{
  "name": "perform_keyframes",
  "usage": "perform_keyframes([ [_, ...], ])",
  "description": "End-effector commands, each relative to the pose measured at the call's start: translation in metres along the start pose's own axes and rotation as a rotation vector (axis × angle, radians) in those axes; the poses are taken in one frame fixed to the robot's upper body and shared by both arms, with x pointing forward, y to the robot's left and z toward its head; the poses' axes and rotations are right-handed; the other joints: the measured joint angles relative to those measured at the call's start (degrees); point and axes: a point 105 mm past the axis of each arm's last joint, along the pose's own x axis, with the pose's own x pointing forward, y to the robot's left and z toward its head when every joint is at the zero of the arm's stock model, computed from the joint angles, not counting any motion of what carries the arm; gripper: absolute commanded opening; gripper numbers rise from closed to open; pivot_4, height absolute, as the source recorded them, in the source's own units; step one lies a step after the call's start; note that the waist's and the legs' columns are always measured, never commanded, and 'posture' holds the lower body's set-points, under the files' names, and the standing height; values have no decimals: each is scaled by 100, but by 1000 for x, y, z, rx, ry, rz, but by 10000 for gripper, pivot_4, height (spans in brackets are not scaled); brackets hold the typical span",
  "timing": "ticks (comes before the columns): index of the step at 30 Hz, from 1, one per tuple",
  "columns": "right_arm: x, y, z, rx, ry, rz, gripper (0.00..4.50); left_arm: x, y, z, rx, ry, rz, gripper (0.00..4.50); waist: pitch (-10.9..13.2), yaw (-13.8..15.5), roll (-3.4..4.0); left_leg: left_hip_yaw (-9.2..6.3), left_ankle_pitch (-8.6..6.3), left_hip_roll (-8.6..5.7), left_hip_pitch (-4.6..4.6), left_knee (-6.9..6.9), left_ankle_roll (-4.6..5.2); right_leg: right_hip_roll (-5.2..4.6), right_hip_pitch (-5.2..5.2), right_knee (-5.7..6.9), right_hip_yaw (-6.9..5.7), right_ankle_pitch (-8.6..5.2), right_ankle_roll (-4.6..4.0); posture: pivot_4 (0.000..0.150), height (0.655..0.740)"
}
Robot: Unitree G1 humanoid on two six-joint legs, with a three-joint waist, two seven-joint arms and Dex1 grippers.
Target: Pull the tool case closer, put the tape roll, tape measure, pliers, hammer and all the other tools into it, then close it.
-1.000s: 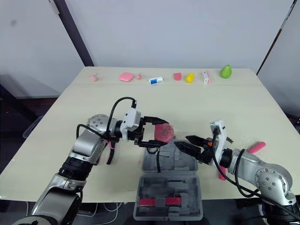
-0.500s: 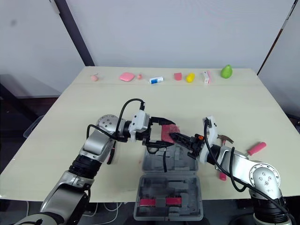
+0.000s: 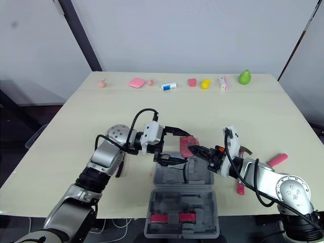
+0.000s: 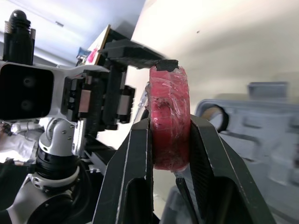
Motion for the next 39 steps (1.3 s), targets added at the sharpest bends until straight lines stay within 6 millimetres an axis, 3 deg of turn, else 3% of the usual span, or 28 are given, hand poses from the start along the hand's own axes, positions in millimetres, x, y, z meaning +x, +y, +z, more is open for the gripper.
perform_keyframes([
  [1, -21, -8, 12, 15, -53, -4, 5070, -15, -7, 13, -21, -30, -37, 45000, 0, 0, 0, -1, 0, 1, 0, 0, 0, 0, -1, 0, 1, 0, 0, 1500, 7400],
  [10, -65, -57, -9, 92, 12, -157, 5070, -49, -35, 17, -102, 15, -75, 45000, 0, 0, 0, 4, -2, 2, 1, -1, 3, 0, -4, -1, 11, -1, 1, 1500, 7400],
  [16, -76, -79, -33, 113, 83, -227, 5070, -61, -57, 20, -146, 48, -105, 45000, 1, 5, 0, 10, -3, 4, 3, -3, 4, 0, -6, 0, 15, -1, 0, 1500, 7400],
  [30, -72, -96, -69, 177, 136, -274, 5070, -67, -77, 25, -173, 65, -102, 45000, 1, -2, -1, 14, -3, 6, 8, -3, 4, 5, -6, 0, 21, -2, 0, 1500, 7400],
  [38, -75, -101, -75, 196, 131, -293, 5070, -69, -80, 27, -174, 67, -109, 45000, 1, 1, 0, 20, -3, 8, 11, -3, 4, 8, -7, 1, 29, -1, 0, 1500, 7400],
  [39, -75, -102, -75, 195, 130, -297, 10070, -69, -81, 28, -175, 66, -111, 45000, 1, 1, 0, 20, -3, 8, 12, -3, 4, 8, -7, 1, 29, -2, 0, 1500, 7400],
])
